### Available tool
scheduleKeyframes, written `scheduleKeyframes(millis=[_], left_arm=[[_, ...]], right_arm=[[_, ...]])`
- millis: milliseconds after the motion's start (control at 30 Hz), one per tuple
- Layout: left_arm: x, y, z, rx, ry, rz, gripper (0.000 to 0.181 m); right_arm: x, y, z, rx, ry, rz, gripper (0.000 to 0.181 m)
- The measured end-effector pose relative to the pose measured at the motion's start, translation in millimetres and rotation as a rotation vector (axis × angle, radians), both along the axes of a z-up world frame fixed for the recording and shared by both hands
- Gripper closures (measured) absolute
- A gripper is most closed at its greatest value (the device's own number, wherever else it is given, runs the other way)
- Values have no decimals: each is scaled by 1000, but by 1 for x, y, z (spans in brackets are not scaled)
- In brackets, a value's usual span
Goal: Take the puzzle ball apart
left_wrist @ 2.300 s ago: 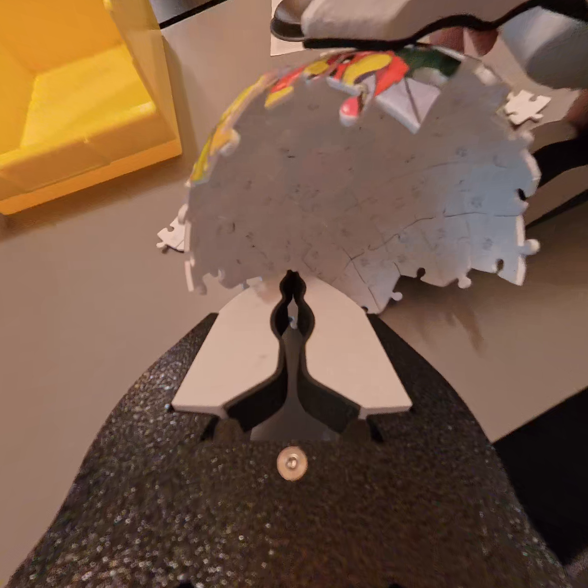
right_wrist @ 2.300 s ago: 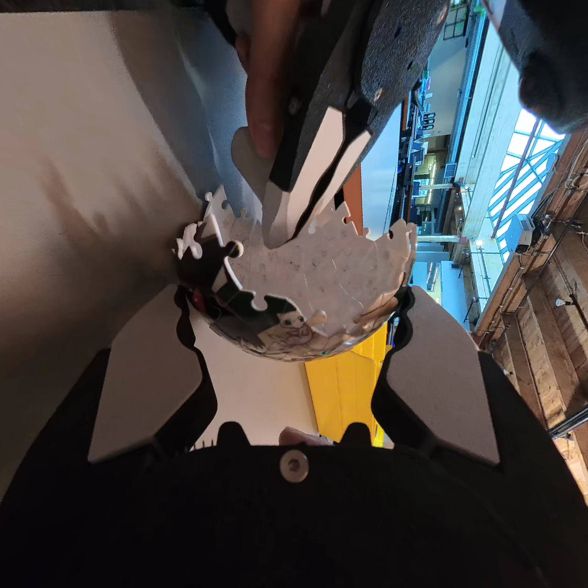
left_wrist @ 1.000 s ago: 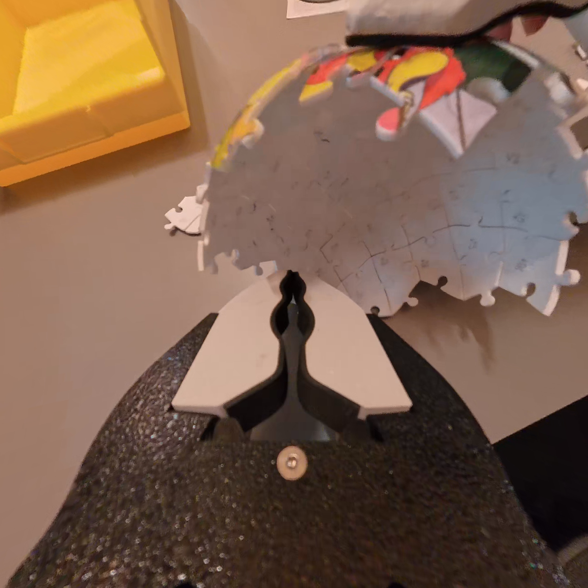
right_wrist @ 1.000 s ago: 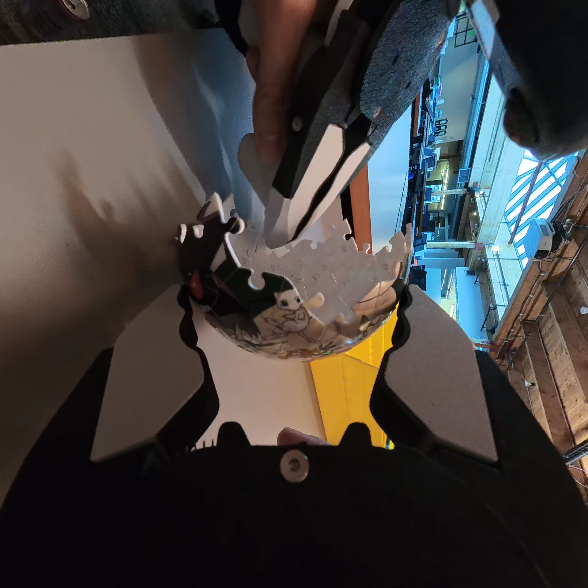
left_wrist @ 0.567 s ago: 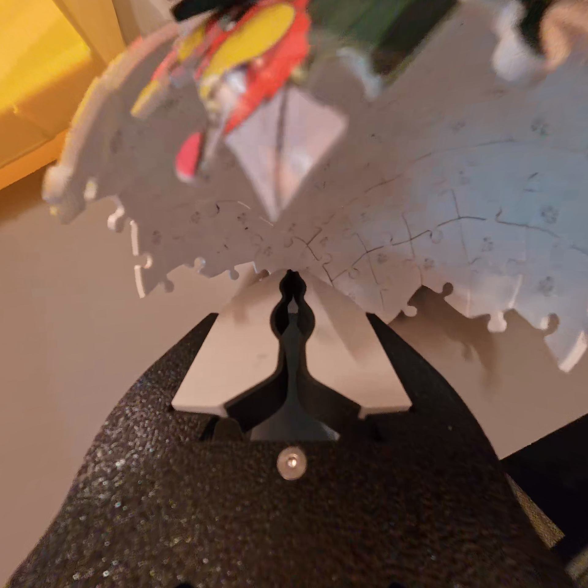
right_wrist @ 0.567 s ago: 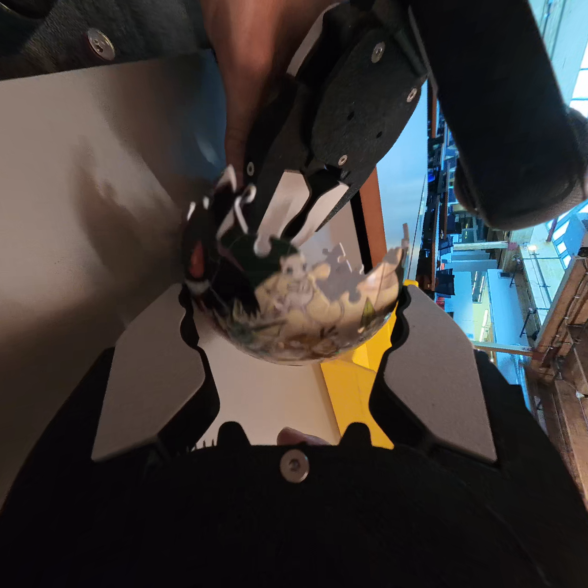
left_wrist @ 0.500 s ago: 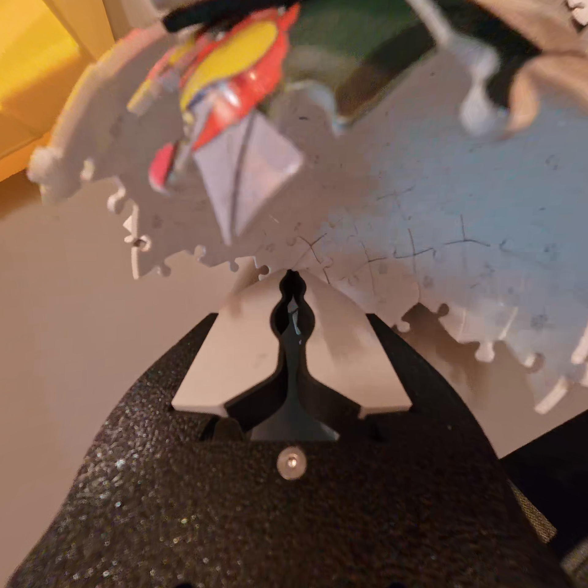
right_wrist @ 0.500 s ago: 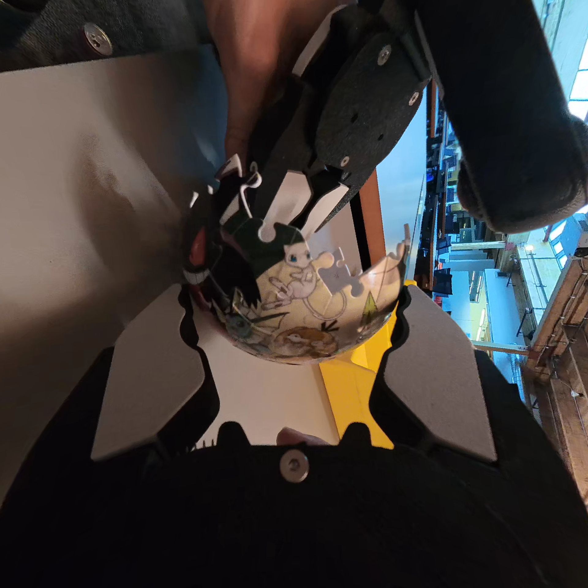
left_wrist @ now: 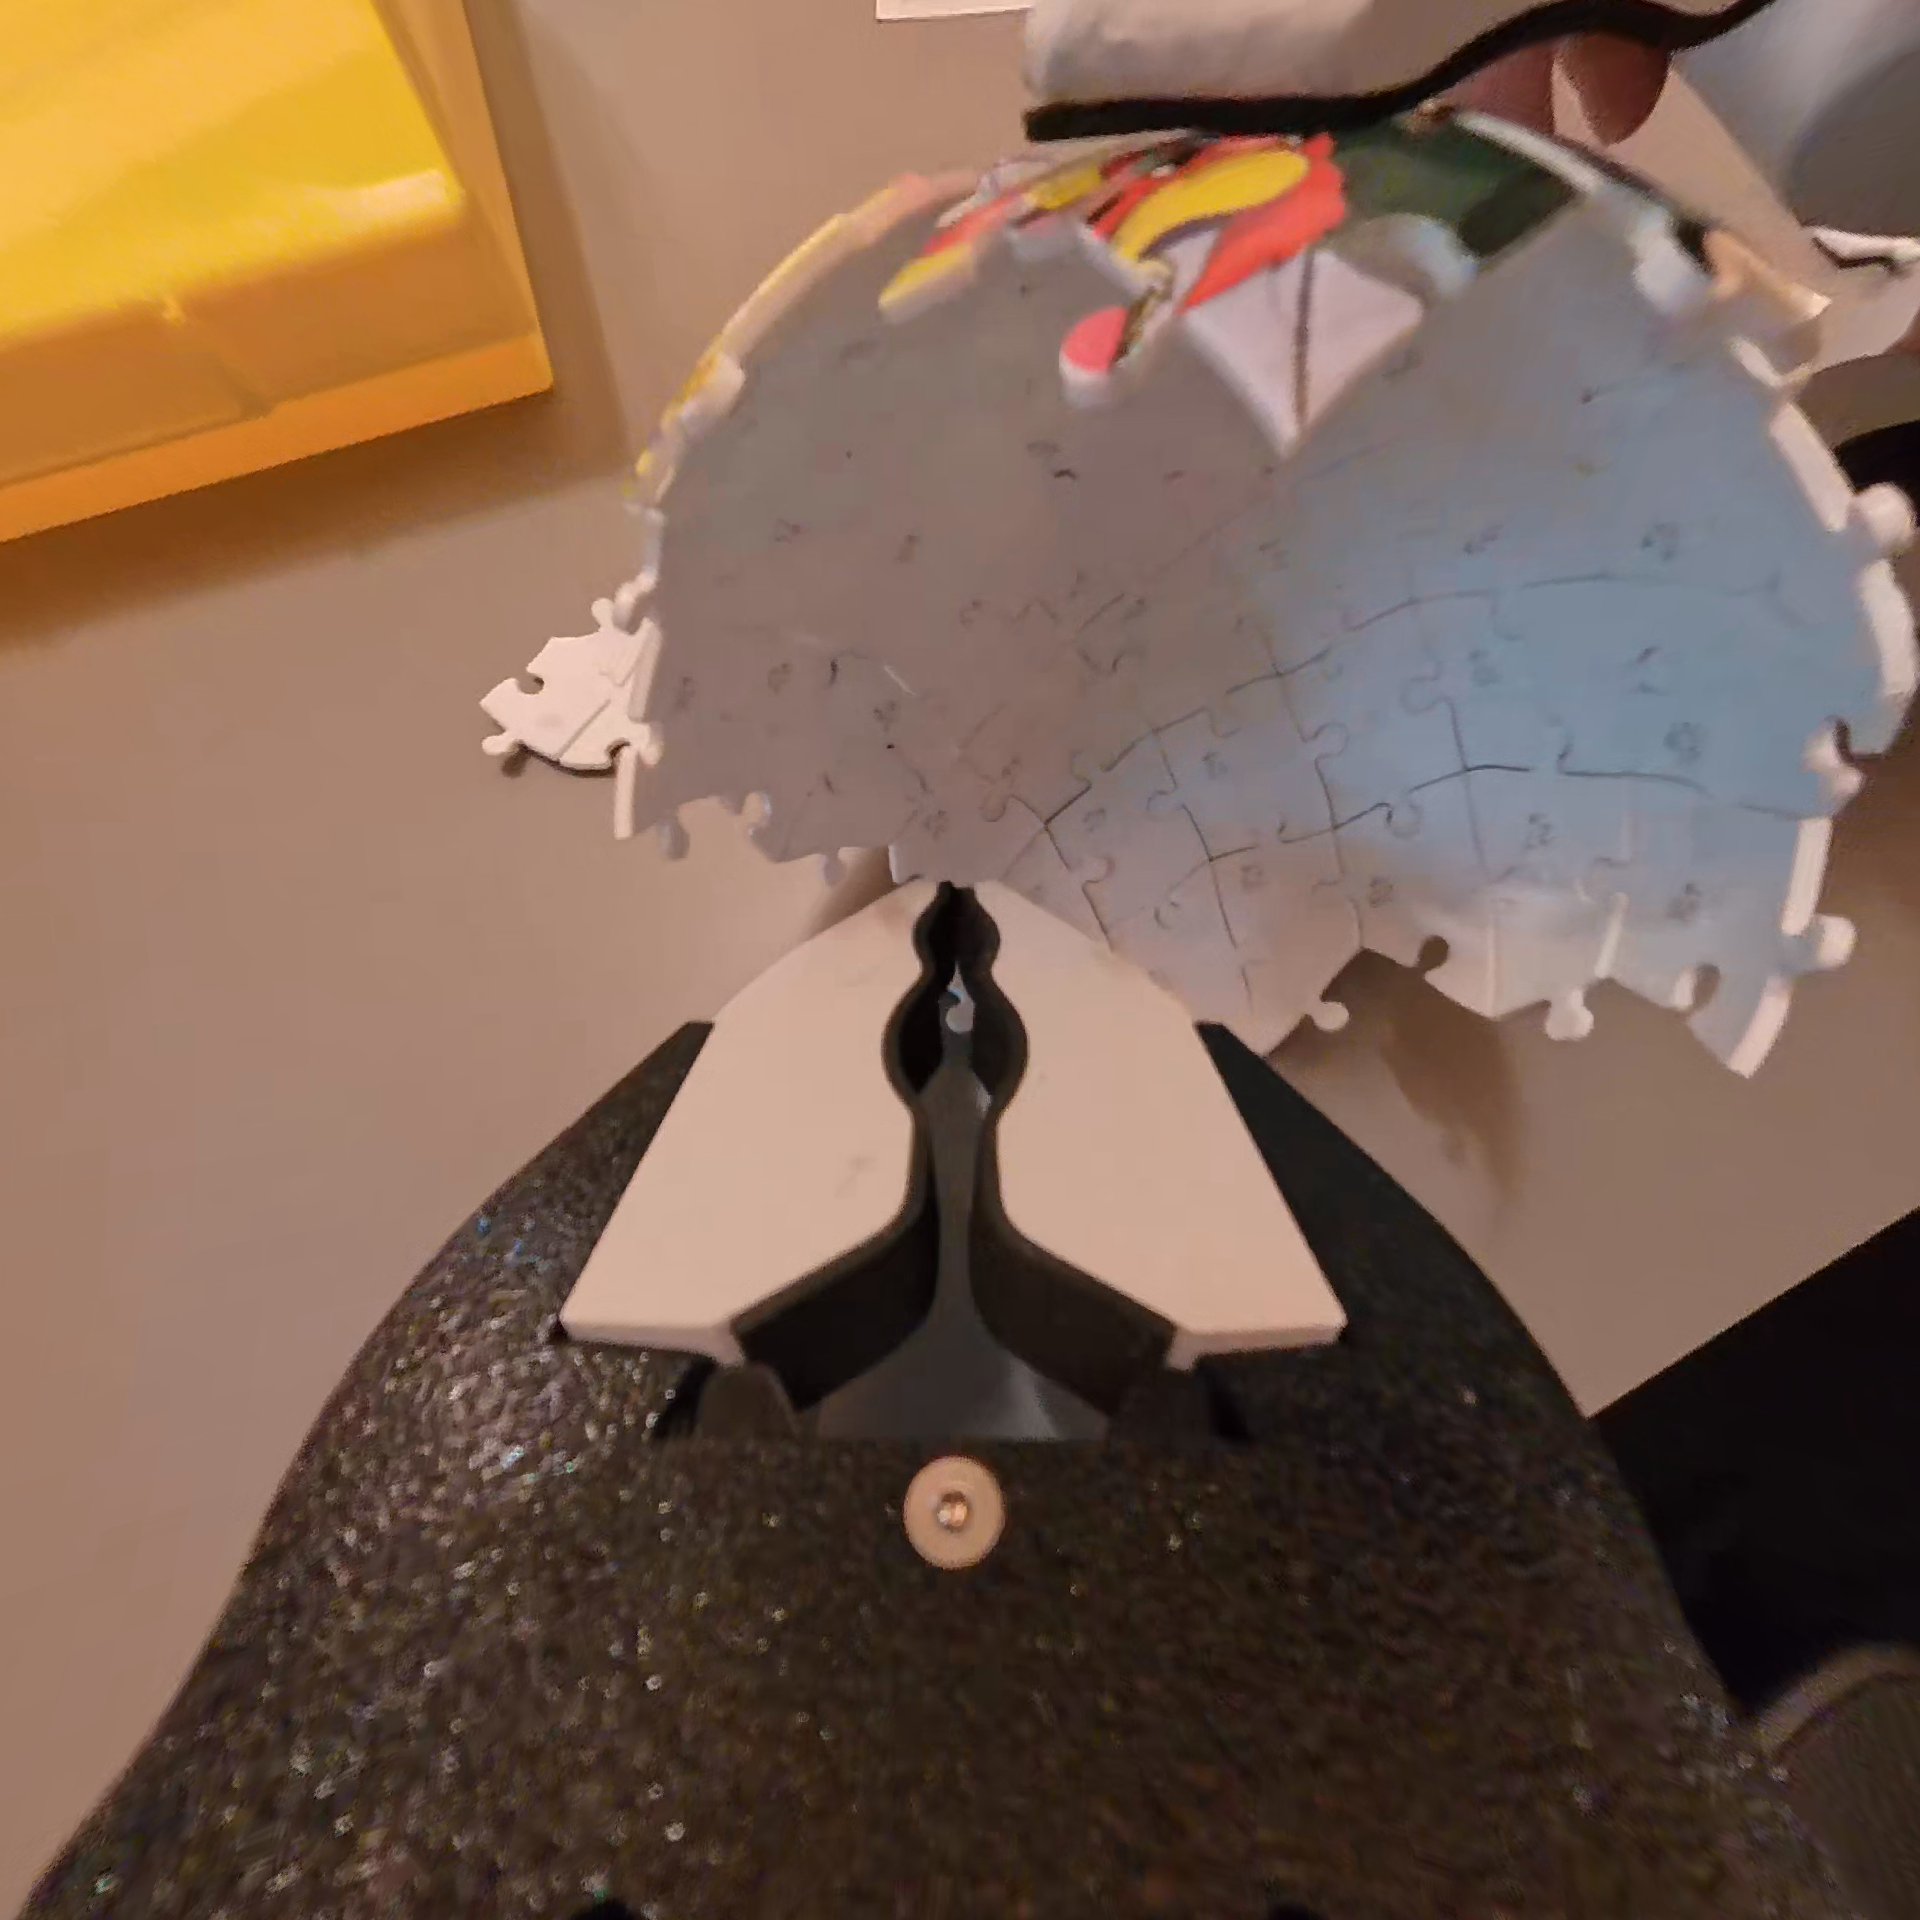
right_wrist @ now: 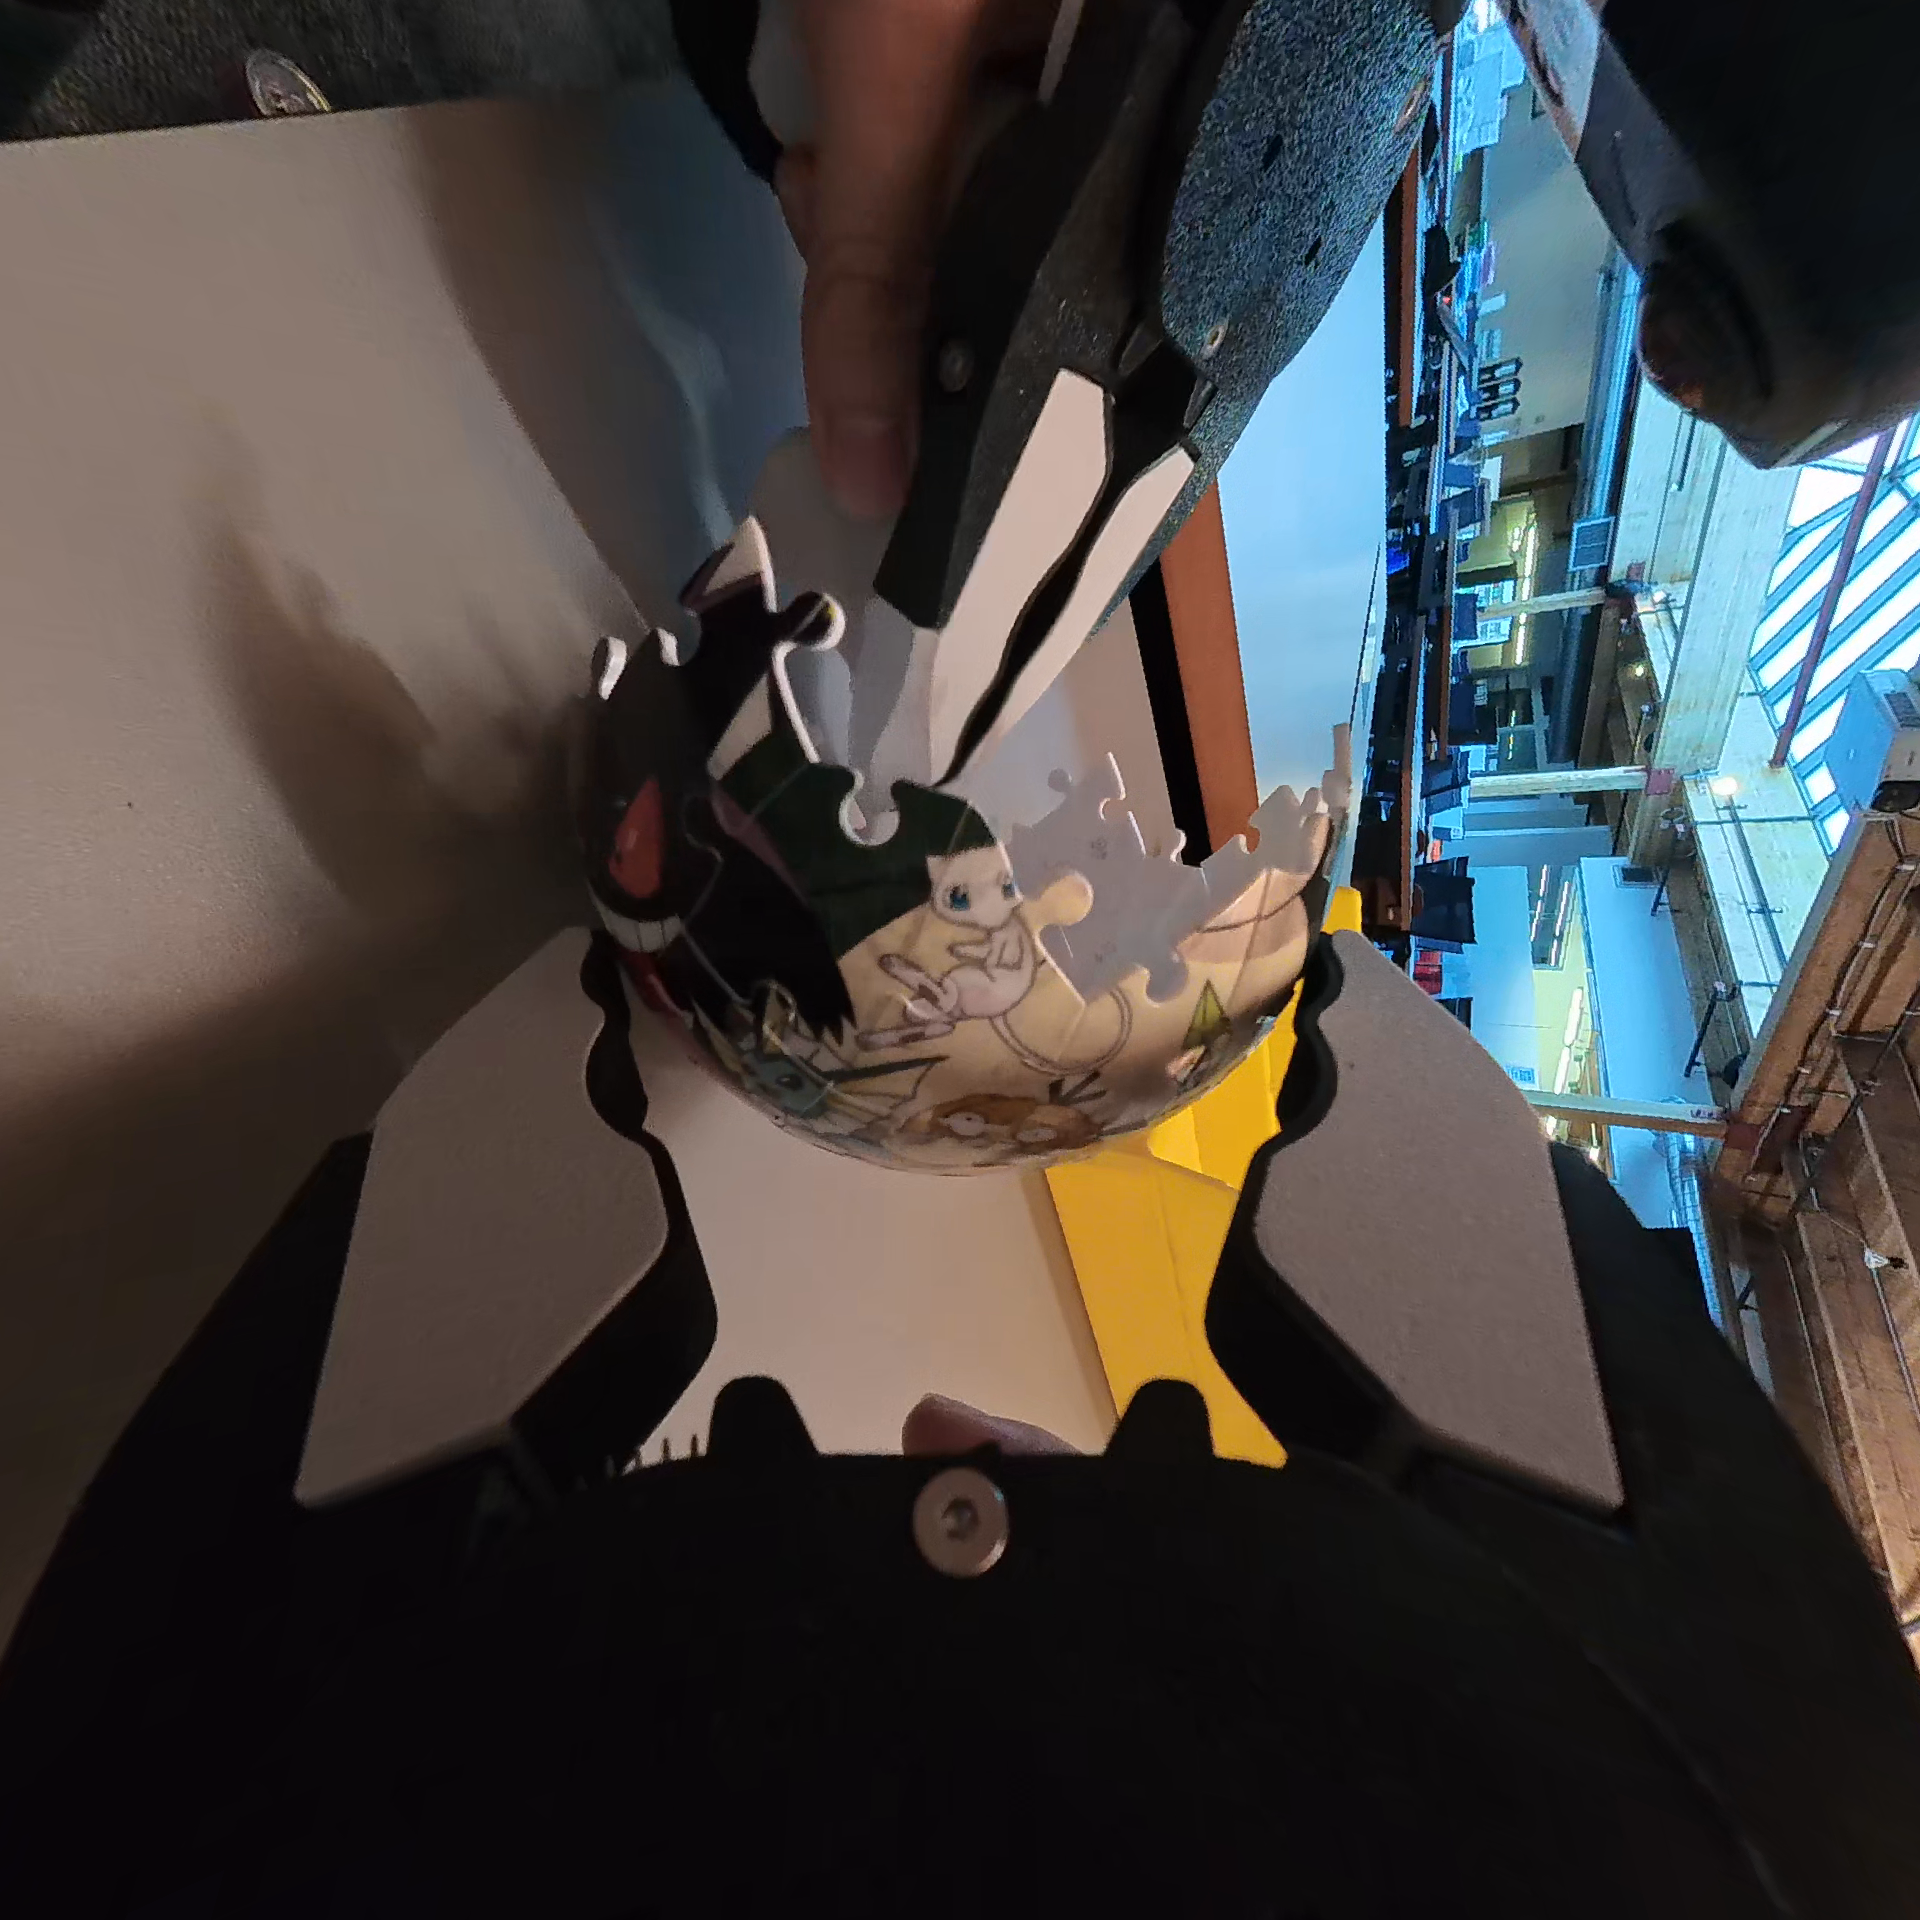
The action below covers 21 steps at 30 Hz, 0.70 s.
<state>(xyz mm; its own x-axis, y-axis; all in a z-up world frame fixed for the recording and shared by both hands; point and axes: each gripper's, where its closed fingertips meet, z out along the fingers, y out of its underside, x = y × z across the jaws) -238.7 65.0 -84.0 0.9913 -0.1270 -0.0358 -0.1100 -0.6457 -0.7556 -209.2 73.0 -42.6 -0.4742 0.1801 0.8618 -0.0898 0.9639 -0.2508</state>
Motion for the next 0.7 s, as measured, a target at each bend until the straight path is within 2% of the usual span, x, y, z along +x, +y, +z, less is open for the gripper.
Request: scheduleKeyframes(millis=[367, 633, 700], left_arm=[[7, -14, -8, -75, 16, -55, 181], [-1, -14, 5, -7, 19, -14, 181], [-10, -13, 13, 40, 31, 40, 181]], right_arm=[[1, 10, -2, -21, 0, -23, 59], [6, 19, -6, -148, -21, -49, 57], [8, 22, -7, -208, -27, -57, 57]])
